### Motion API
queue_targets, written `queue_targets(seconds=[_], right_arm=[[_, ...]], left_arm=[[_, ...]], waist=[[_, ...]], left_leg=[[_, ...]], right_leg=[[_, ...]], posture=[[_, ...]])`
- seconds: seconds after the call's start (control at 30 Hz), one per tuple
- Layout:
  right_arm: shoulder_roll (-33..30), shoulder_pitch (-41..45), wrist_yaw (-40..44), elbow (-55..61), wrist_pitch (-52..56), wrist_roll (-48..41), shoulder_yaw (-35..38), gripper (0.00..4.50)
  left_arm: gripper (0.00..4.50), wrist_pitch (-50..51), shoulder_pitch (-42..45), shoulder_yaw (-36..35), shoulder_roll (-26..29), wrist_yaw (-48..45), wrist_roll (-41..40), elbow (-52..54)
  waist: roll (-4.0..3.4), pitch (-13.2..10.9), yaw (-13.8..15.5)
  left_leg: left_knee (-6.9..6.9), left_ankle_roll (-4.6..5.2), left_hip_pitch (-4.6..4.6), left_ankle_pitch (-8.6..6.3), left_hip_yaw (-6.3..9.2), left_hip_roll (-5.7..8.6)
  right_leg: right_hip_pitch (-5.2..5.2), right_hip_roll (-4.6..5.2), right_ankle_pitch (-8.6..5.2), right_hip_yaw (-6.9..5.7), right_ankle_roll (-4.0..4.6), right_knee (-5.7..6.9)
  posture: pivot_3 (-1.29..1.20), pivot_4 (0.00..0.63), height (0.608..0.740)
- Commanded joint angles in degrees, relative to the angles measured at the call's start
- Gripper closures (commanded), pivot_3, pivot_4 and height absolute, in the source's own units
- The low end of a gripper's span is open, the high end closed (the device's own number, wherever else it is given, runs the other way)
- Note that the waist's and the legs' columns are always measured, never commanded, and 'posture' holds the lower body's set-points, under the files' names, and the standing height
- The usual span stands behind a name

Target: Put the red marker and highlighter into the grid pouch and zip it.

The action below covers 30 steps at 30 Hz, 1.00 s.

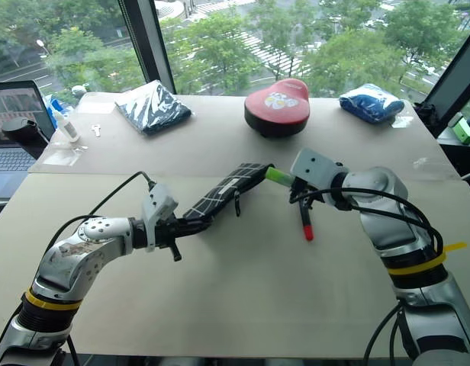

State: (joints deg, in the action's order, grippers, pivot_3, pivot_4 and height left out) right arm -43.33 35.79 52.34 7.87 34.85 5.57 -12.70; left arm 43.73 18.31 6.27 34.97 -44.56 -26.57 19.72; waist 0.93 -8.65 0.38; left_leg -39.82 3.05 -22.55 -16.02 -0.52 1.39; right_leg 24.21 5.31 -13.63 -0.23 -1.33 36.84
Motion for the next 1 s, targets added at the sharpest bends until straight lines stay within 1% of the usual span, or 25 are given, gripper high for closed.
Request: queue_targets(seconds=[0.03, 0.4, 0.6, 0.8, 1.0], right_arm=[[0.42, 1.32, -0.25, 2.39, 1.65, -0.45, 0.38, 3.47], [3.01, 1.35, -0.29, 4.14, 5.09, -0.95, -1.51, 3.47], [3.32, 2.8, 0.28, 3.17, 6.25, -1.68, -0.94, 3.47], [3.34, 4.68, 0.6, 1.04, 9.48, -5.26, 1.77, 3.47], [2.97, 4.75, 1.16, 0.64, 11.94, -8.27, 1.92, 3.47]], left_arm=[[4.5, -1.78, -0.11, 0.15, 0.58, -0.65, 0.45, 2.53], [4.5, -2.96, -0.18, 1.1, 1.26, -2.04, 1.11, 1.75], [4.5, -3.49, -0.48, 1.42, 1.7, -3.06, 1.74, 1.42], [4.5, -4.07, -0.6, 1.65, 1.79, -3.72, 2.2, 0.93], [4.5, -4.44, -0.47, 1.95, 1.71, -4.23, 2.61, 0.52]], waist=[[0.0, 0.0, 0.0], [0.0, 0.0, 0.03], [0.0, 0.0, 0.02], [-0.01, 0.0, 0.04], [-0.01, 0.0, 0.06]], left_leg=[[0.0, 0.0, 0.0, 0.0, 0.0, 0.0], [0.0, 0.0, -0.02, 0.0, 0.01, 0.0], [0.0, 0.0, -0.03, 0.0, 0.01, 0.01], [0.0, 0.0, -0.03, 0.0, 0.01, 0.01], [0.0, 0.0, -0.05, 0.0, 0.02, 0.0]], right_leg=[[0.01, 0.0, 0.0, 0.0, 0.0, 0.0], [0.03, 0.0, 0.0, -0.01, 0.0, 0.01], [0.04, 0.0, 0.0, -0.01, 0.0, 0.01], [0.04, 0.0, 0.0, -0.03, 0.0, 0.0], [0.04, 0.0, 0.0, -0.03, 0.0, 0.0]], posture=[[0.0, 0.15, 0.74], [0.0, 0.15, 0.74], [0.0, 0.15, 0.74], [0.0, 0.15, 0.74], [0.0, 0.15, 0.74]])
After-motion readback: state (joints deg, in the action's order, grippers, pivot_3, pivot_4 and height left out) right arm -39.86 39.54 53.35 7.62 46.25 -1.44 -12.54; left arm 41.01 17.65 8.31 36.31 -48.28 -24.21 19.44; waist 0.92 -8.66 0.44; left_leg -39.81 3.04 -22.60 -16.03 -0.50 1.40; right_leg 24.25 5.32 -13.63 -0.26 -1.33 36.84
